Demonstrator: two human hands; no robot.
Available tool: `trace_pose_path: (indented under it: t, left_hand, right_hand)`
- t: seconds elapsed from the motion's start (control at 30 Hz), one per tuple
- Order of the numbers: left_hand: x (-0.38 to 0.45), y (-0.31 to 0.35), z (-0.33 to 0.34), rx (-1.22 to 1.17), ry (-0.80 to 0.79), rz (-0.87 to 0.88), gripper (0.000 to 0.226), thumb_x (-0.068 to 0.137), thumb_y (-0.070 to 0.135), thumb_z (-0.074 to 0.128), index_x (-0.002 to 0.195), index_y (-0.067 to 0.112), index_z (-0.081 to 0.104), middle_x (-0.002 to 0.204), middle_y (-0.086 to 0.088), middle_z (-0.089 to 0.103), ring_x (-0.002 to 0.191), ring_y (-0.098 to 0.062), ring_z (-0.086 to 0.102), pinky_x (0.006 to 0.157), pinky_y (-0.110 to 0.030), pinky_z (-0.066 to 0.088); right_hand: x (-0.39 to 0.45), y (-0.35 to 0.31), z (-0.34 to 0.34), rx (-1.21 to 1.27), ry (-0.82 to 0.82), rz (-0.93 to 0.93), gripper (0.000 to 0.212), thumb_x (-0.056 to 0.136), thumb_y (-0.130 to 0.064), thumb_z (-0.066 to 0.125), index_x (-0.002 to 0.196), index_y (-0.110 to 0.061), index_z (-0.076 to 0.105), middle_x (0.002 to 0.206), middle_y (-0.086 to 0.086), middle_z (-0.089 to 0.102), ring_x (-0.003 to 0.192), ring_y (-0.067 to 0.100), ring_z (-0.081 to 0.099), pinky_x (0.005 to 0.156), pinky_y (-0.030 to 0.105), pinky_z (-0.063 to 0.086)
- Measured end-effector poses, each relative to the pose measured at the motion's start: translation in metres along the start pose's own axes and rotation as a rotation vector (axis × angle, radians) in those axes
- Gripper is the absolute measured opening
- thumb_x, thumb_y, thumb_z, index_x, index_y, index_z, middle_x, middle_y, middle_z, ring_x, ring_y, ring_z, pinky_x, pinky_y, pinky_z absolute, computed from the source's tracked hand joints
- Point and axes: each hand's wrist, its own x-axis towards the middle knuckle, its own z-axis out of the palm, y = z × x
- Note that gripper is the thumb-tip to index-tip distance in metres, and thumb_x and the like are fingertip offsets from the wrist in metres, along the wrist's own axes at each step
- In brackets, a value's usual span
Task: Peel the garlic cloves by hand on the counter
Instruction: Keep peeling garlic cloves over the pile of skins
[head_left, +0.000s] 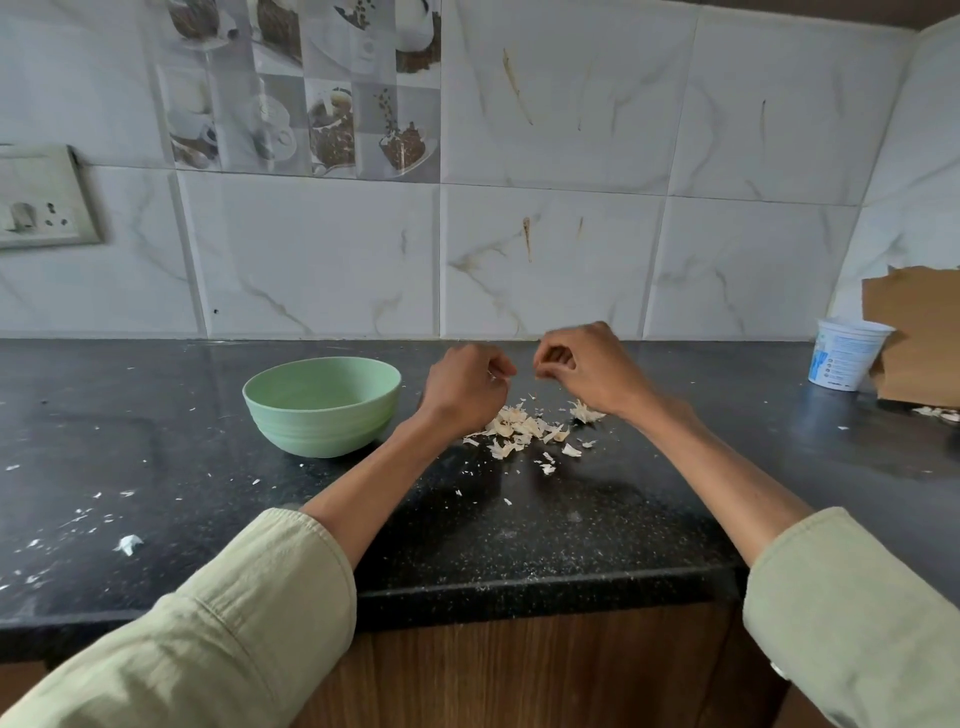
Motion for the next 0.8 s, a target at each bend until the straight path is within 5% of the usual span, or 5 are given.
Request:
trace_pose_path:
  t: [0.07,0.2,0.37,0.47,0.8]
  left_hand:
    - [0.000,0.001,0.000,0.003,0.018,0.006,0.029,0.092,0.008,0.060,0.105,0.025,0.079,0.107,0.008,0.078,0.100,-0.014,0.071,0.095,-0.040,0.059]
    - [-0.001,0.001,0.000,0.012,0.031,0.016,0.029,0.092,0.008,0.059,0.105,0.024,0.080,0.107,0.008,0.079,0.101,-0.015,0.072,0.094,-0.041,0.059]
    - [0.000,-0.002,-0.002,-0.054,0.051,0.012,0.024,0.092,0.006,0.065,0.105,0.020,0.079,0.099,0.008,0.078,0.094,-0.010,0.070,0.089,-0.033,0.059]
    - [0.002,-0.003,-0.001,-0.212,0.076,0.018,0.011,0.093,0.009,0.076,0.102,0.015,0.079,0.091,0.006,0.078,0.084,-0.001,0.069,0.082,-0.023,0.057]
    - [0.001,0.002,-0.013,-0.562,0.149,0.045,0.009,0.091,0.017,0.083,0.099,0.013,0.080,0.086,-0.002,0.079,0.079,-0.009,0.071,0.077,-0.027,0.060]
  right_hand:
    - [0.000,-0.003,-0.001,-0.011,0.073,-0.021,0.005,0.091,-0.013,0.081,0.093,-0.016,0.078,0.086,-0.012,0.073,0.079,-0.006,0.067,0.085,0.017,0.054]
    - [-0.004,0.001,0.013,-0.131,-0.287,0.093,0.011,0.091,-0.011,0.079,0.088,-0.018,0.073,0.082,-0.009,0.073,0.077,-0.002,0.071,0.085,0.034,0.063]
    - [-0.001,-0.001,0.006,0.129,-0.057,0.077,0.009,0.085,-0.014,0.086,0.091,-0.016,0.079,0.082,-0.011,0.077,0.074,-0.003,0.072,0.079,0.026,0.063]
    - [-0.001,-0.010,-0.005,0.490,0.102,0.152,0.019,0.085,-0.013,0.088,0.097,-0.006,0.077,0.083,0.004,0.080,0.079,0.013,0.078,0.075,0.025,0.063]
    - [-0.002,-0.020,-0.010,0.808,-0.034,0.170,0.025,0.090,-0.010,0.082,0.110,0.003,0.071,0.097,0.017,0.081,0.094,0.031,0.079,0.083,0.031,0.064]
